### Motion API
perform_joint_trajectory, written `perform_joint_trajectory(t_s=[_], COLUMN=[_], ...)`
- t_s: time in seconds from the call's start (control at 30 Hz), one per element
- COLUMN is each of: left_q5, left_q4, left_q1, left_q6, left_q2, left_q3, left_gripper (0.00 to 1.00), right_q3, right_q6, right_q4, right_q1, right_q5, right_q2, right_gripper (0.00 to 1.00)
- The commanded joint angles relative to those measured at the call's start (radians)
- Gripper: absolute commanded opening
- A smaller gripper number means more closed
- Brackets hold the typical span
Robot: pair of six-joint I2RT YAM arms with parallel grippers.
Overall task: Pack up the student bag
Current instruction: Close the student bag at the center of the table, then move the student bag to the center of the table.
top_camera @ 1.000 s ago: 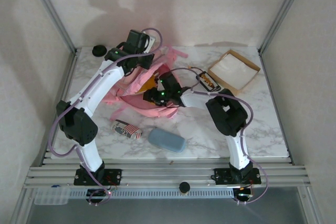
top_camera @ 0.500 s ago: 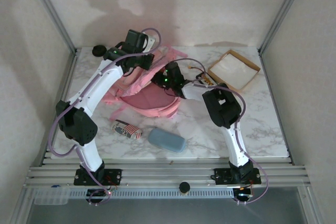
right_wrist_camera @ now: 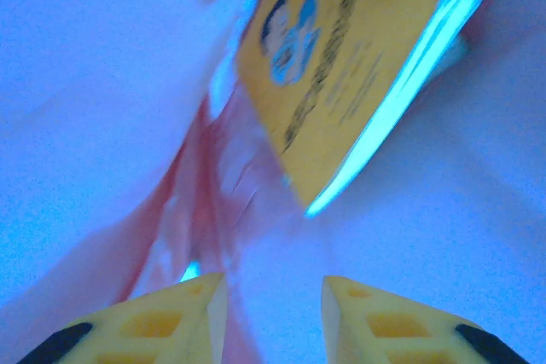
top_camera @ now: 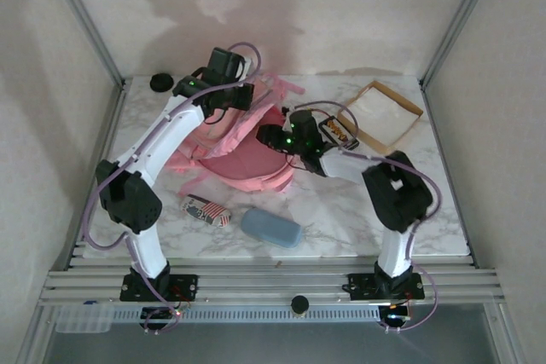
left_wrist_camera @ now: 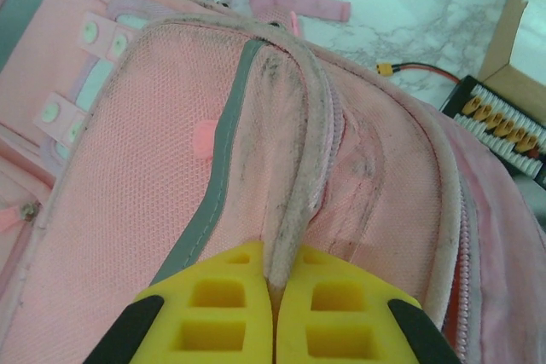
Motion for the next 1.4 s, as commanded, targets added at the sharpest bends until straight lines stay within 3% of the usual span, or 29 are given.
perform_joint_trajectory(t_s=[0.0,0.1,0.33,0.6,0.67,0.73,0.87,1.07,1.37], left_q5=[0.007,-0.028,-0.068,-0.049,0.009,0.023,0.042,0.111,0.165], left_q4=[0.108,0.145,0.168,0.257,0.240,0.207,0.227,0.433,0.536], left_q1=[-0.041,-0.063,-0.127,-0.169,-0.154,-0.140,-0.098,0.023,0.236], left_q6=[-0.138,-0.206,-0.316,-0.418,-0.392,-0.380,-0.378,-0.472,-0.578], left_q2=[0.014,0.048,0.188,0.252,0.238,0.200,0.025,-0.302,-0.504], left_q3=[0.037,0.037,0.127,0.129,0.129,0.110,-0.083,-0.524,-0.872], left_gripper=[0.00,0.00,0.00,0.02,0.36,0.48,0.62,0.66,0.67], right_q3=[-0.086,-0.131,-0.206,-0.232,-0.253,-0.266,-0.302,-0.327,-0.210], right_q6=[-0.036,-0.068,-0.077,-0.069,-0.044,-0.027,0.039,0.100,0.067], right_q4=[-0.085,-0.253,-0.458,-0.592,-0.598,-0.606,-0.582,-0.445,-0.324], right_q1=[-0.009,-0.025,-0.087,-0.110,-0.106,-0.093,-0.044,0.009,-0.015], right_q5=[0.003,0.078,0.119,0.082,0.047,0.033,0.041,0.071,0.152], right_q2=[-0.134,-0.239,-0.427,-0.519,-0.526,-0.532,-0.516,-0.410,-0.163], right_gripper=[0.36,0.39,0.50,0.57,0.60,0.61,0.65,0.65,0.58])
